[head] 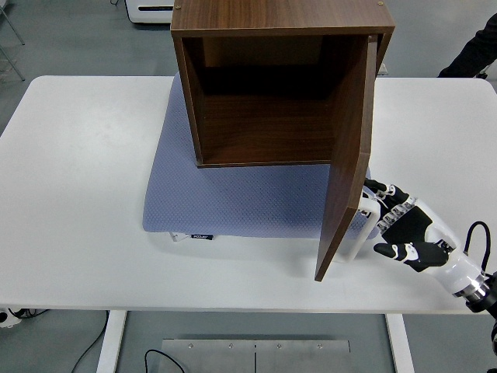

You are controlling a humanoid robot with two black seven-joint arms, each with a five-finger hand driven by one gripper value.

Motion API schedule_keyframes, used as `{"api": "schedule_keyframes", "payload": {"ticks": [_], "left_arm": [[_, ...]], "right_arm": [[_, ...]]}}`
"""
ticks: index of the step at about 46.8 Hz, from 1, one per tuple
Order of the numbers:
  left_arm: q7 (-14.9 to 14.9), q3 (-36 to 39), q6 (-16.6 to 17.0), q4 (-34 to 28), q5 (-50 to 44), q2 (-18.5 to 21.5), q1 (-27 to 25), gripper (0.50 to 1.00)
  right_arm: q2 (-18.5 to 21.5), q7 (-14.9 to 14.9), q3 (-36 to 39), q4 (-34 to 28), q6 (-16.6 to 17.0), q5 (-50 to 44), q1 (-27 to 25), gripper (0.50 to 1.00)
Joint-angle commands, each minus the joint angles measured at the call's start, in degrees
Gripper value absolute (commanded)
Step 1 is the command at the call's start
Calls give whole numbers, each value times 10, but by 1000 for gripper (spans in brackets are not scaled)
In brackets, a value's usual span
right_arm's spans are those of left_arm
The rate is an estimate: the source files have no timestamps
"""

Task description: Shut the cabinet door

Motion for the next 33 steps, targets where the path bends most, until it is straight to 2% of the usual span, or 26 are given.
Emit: {"api": "schedule_keyframes", "payload": {"ticks": [1, 25, 33], "left_arm": [[0, 0, 0, 0, 0, 0, 0, 1000], [0, 0, 0, 0, 0, 0, 0, 1000], [0, 0, 0, 0, 0, 0, 0, 1000]], "right_arm": [[5, 0, -7, 0, 0, -1, 3, 1000], [33, 0, -11, 0, 0, -26, 6, 1000], [41, 0, -31, 0, -14, -28, 21, 1000]]}}
